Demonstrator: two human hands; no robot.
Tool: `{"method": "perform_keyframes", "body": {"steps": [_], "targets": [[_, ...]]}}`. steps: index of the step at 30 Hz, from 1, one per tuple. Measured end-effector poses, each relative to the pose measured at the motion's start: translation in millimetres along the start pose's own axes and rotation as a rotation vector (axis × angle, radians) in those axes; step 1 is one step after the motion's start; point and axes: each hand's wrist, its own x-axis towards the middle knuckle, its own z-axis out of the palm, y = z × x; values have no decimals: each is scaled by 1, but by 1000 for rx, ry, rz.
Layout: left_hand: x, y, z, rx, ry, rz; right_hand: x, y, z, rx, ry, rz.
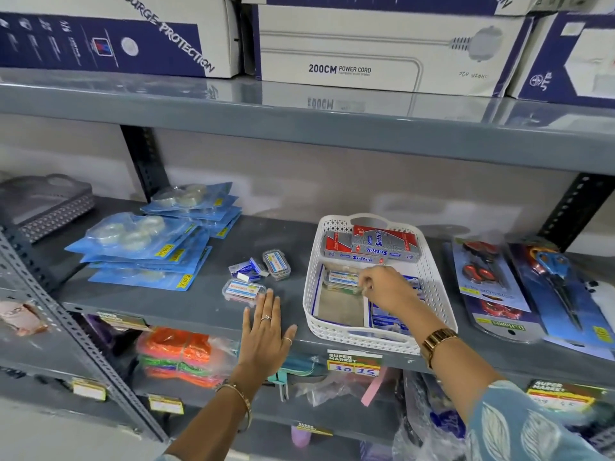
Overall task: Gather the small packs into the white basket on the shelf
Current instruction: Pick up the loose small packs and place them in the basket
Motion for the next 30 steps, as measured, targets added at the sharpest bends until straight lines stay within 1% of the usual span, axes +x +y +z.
{"method": "perform_keyframes", "body": {"steps": [3, 5, 8, 11, 16, 19, 25, 27, 30], "targets": [[-3, -21, -6, -16, 84, -28, 10, -31, 0, 66, 44, -88], [-4, -33, -12, -22, 94, -55, 17, -54, 2, 73, 58, -150], [-2, -52, -17, -20, 40, -151, 29, -84, 11, 71, 32, -221], [-1, -72, -21, -39, 29, -169, 45, -109, 26, 43, -8, -270], [0, -88, -30, -46, 16, -130, 63, -138, 51, 25, -96, -263], [5, -96, -30, -19, 39, -145, 74, -154, 65, 43, -143, -267], [10, -106, -27, -3, -2, -137, 93, -175, 90, 34, -164, -293], [11, -107, -25, -11, 0, -130, 95, -179, 93, -6, -183, -270], [13, -107, -25, -23, 0, -122, 98, -184, 92, -58, -187, -288]]}}
